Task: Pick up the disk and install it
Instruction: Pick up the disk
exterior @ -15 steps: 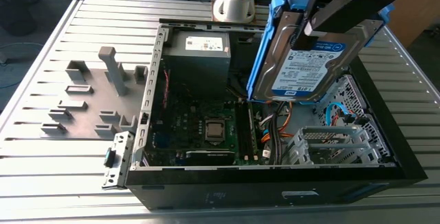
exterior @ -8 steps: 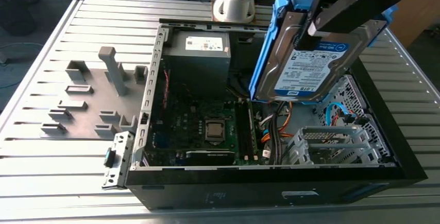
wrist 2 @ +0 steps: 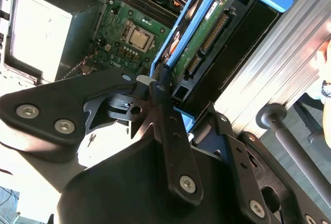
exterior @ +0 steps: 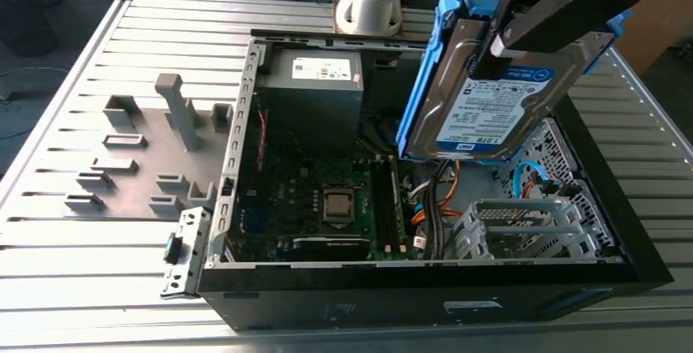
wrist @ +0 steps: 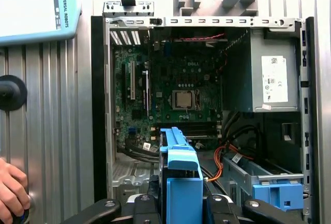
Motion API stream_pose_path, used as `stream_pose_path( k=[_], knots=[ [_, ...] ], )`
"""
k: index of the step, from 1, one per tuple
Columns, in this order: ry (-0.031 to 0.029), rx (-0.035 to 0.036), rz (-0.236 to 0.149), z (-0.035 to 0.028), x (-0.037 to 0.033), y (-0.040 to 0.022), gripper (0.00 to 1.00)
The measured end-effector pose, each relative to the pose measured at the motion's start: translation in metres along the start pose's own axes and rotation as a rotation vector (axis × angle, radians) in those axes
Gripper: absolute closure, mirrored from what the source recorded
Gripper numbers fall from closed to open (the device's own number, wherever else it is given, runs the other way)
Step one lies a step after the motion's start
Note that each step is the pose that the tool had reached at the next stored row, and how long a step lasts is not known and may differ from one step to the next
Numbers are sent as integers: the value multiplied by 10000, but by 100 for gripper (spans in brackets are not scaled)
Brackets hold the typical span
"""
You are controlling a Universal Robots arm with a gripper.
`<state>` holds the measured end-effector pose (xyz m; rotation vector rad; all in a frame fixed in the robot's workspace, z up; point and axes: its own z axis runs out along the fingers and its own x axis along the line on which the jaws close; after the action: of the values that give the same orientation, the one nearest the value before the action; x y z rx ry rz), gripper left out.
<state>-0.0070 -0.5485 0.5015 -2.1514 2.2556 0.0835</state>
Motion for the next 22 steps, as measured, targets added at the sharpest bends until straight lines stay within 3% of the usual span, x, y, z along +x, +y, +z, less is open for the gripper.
stream_pose_path(
  k=[22],
  knots=[
    [0,0,0,-2,-5,-107,64]
  ],
)
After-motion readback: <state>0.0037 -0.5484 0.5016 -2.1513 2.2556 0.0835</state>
